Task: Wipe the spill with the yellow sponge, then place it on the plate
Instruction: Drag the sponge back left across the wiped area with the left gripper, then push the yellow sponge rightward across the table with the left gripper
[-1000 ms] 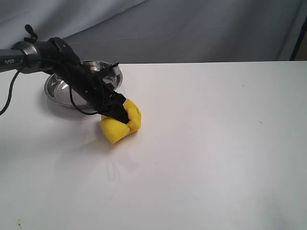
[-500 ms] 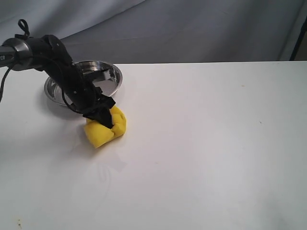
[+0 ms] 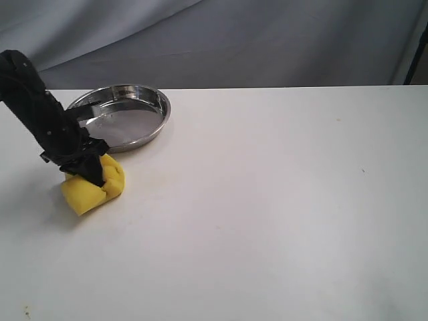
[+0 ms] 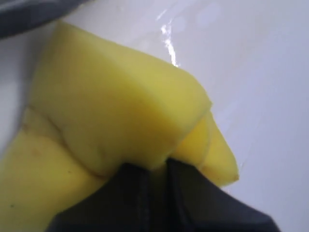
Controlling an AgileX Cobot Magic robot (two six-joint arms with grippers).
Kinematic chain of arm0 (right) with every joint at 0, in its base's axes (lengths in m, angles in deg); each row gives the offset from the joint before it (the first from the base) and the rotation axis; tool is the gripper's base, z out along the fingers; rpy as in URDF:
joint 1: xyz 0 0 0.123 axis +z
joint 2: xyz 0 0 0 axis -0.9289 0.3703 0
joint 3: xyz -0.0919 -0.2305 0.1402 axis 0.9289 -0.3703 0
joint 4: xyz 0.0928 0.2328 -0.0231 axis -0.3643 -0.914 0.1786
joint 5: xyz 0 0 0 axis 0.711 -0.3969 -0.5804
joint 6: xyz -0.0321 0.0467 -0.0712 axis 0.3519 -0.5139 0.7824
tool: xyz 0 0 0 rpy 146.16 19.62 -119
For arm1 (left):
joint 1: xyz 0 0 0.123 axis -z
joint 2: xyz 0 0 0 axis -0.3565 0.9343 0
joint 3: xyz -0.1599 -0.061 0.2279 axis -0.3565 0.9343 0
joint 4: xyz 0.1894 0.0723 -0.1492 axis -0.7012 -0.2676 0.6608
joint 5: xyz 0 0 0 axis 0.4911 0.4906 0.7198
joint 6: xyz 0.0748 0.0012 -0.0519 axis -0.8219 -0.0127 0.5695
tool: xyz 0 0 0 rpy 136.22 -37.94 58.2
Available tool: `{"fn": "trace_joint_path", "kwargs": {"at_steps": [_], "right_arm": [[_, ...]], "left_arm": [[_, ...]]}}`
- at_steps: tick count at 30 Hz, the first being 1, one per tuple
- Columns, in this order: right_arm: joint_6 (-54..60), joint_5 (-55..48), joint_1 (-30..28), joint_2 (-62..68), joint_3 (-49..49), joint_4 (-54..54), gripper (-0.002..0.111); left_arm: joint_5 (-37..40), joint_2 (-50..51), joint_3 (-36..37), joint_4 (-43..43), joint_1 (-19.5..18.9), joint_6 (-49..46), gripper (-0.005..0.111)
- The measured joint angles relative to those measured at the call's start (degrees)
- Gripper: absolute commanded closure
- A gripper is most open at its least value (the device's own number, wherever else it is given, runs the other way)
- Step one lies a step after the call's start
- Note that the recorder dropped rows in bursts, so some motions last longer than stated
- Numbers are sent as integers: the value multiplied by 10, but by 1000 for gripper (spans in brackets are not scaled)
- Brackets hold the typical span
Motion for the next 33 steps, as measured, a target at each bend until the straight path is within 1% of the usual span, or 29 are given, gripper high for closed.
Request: {"fn": "trace_joint_path", "kwargs": {"at_steps": [4,8,11,15,19,23,28,33], "right_arm": [[0,0,0,0,0,0,108],[0,0,0,0,0,0,108],[0,0,0,0,0,0,108],[0,0,0,0,0,0,108],[0,0,0,0,0,0,108],[0,0,0,0,0,0,108],[0,0,0,0,0,0,108],[0,0,0,0,0,0,108]], "left_arm": [[1,-6,23,4,-19,0,107],[-9,-11,36,17,-18,-18,107],[-12,-11,38,25,-8,-32,107],[-15,-11,40,43,23,-45,107],[-40,-11,39,63,83,-48,107],[-69,-6,16,72,138,-49,107],[-97,5,-18,99,173,-50,107],[-102,8,-29,147,189,-81,107]]}}
